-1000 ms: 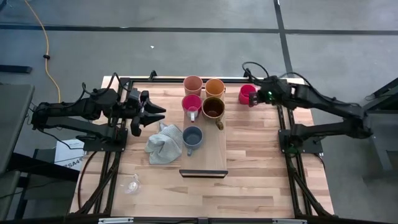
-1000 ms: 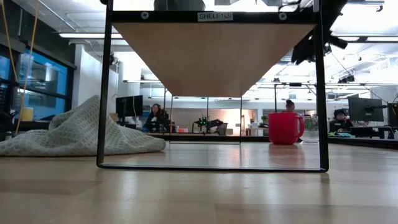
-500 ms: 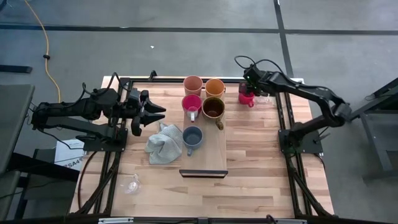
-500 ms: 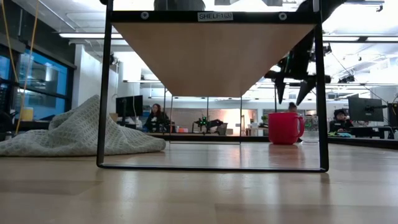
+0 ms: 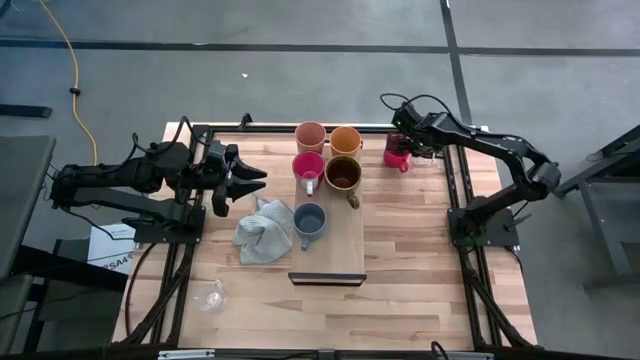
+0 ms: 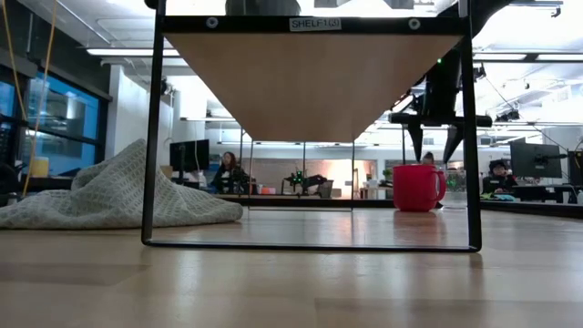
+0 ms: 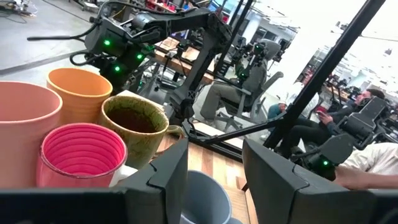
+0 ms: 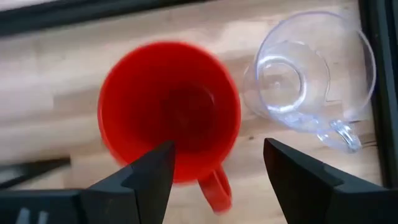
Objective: Stack small to large cups/mugs on shelf
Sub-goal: Put the red mug on the shelf
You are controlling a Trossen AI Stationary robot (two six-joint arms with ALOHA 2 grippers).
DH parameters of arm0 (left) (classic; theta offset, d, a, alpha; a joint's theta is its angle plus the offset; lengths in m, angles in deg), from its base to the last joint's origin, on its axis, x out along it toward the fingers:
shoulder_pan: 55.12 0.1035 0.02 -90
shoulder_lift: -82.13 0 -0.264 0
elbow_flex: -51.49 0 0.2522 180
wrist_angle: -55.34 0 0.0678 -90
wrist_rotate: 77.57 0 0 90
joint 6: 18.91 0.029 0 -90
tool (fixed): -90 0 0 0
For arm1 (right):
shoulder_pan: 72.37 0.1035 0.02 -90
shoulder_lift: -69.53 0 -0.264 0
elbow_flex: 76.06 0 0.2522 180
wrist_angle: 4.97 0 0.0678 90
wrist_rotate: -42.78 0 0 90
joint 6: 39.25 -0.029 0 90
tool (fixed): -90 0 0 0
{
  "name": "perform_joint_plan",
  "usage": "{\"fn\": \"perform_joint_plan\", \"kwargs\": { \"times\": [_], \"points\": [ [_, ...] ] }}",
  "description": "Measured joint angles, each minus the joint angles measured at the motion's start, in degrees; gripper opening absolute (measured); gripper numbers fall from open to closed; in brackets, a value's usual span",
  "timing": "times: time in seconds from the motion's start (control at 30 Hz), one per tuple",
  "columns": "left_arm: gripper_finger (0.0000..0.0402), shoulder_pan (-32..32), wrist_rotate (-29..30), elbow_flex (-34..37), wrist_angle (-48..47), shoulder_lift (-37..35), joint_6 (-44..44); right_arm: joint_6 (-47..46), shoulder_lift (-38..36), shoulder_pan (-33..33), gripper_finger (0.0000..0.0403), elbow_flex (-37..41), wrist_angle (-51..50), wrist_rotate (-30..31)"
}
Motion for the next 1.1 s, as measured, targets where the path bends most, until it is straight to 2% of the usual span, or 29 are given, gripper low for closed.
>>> {"fn": "perform_joint_plan", "kwargs": {
  "times": [0.43,0.57,0.9,1.1],
  "points": [
    [0.014,-0.02,0.04,0.0,0.87,0.02,-0.27,-11.5,5.08,-0.94,0.0228,0.0,2.73,-1.09],
    [0.014,-0.01,0.02,0.0,0.87,0.02,-0.27,-12.63,5.27,-0.92,0.0184,0.0,2.27,-1.17],
    [0.014,-0.01,0.03,0.0,0.9,0.0,-0.27,-9.3,5.26,-0.9,0.0016,0.0,1.66,-1.15],
    [0.014,-0.02,0.04,0.0,0.92,-0.04,-0.25,-6.82,3.95,0.58,0.0004,0.09,1.49,-0.73]
  ]
}}
